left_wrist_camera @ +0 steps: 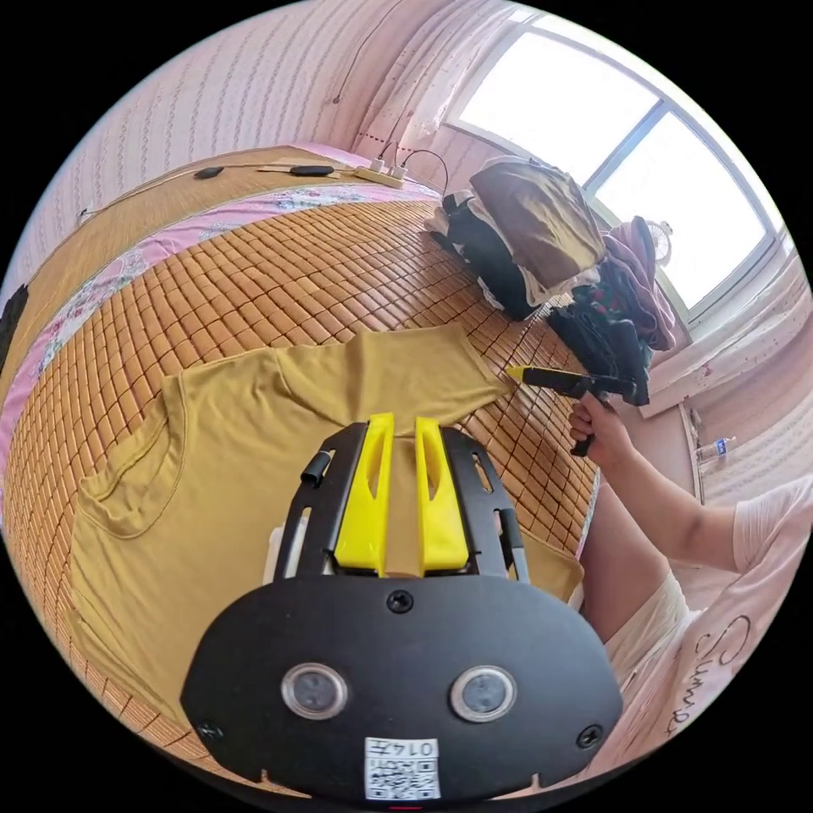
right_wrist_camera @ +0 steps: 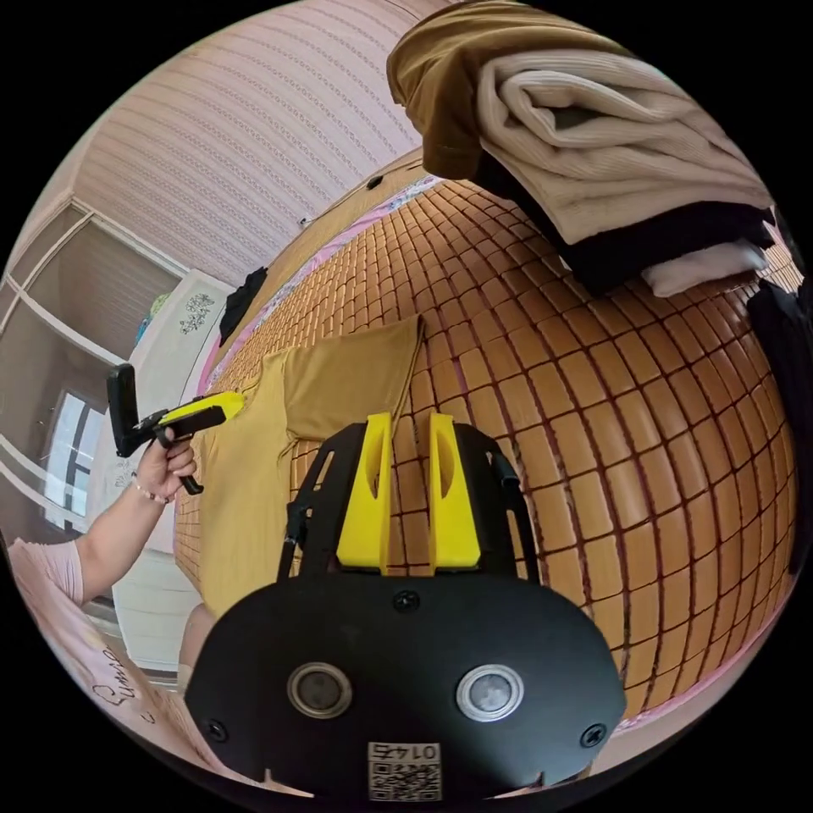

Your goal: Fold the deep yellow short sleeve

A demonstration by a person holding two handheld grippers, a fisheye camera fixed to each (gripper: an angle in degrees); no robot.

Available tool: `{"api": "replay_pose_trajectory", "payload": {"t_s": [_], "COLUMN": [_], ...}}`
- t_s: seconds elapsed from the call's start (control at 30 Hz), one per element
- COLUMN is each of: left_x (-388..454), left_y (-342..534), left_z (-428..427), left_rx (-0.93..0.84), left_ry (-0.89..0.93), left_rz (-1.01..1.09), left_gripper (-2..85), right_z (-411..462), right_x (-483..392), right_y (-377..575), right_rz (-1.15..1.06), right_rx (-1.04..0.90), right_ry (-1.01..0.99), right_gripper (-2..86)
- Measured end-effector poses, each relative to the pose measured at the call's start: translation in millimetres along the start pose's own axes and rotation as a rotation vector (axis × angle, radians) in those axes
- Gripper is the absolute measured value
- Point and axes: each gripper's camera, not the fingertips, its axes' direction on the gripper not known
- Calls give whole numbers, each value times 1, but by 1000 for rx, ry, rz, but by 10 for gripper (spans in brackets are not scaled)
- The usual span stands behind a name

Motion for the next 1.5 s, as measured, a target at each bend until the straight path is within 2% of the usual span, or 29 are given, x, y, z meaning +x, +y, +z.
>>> {"api": "replay_pose_trajectory", "payload": {"t_s": [0.2,0.33,0.5,0.63,0.8,0.87,1.0,1.2,1.27,1.33,1.43,1.5], "left_x": [29,60,75,73,65,60,33,-39,-57,-76,-91,-96], "left_y": [-86,-123,-135,-141,-128,-105,12,249,310,371,414,428], "left_z": [60,108,151,150,113,81,0,-103,-129,-157,-173,-173], "left_rx": [-58,-120,-209,-182,-109,-61,6,39,64,152,259,310], "left_ry": [-14,-6,-73,-119,-55,-15,-47,-136,-193,-222,-226,-195], "left_rz": [44,103,100,67,-8,4,-9,-447,-586,-716,-774,-778], "left_gripper": [48,44,-2,-8,0,2,1,-4,-5,-6,-8,-8], "right_z": [10,34,37,41,44,43,46,58,68,85,99,109], "right_x": [-45,-61,-62,-68,-76,-75,-70,-147,-181,-218,-225,-218], "right_y": [7,2,10,15,21,24,33,43,38,28,20,14], "right_rz": [-233,-272,-284,-286,-313,-301,-251,-340,-374,-419,-342,-335], "right_rx": [2,-101,-94,-77,-68,-56,-75,-63,-70,-92,-45,-83], "right_ry": [38,154,147,160,173,142,47,111,189,393,620,646], "right_gripper": [7,-1,-2,-2,-2,-2,1,9,16,29,21,3]}}
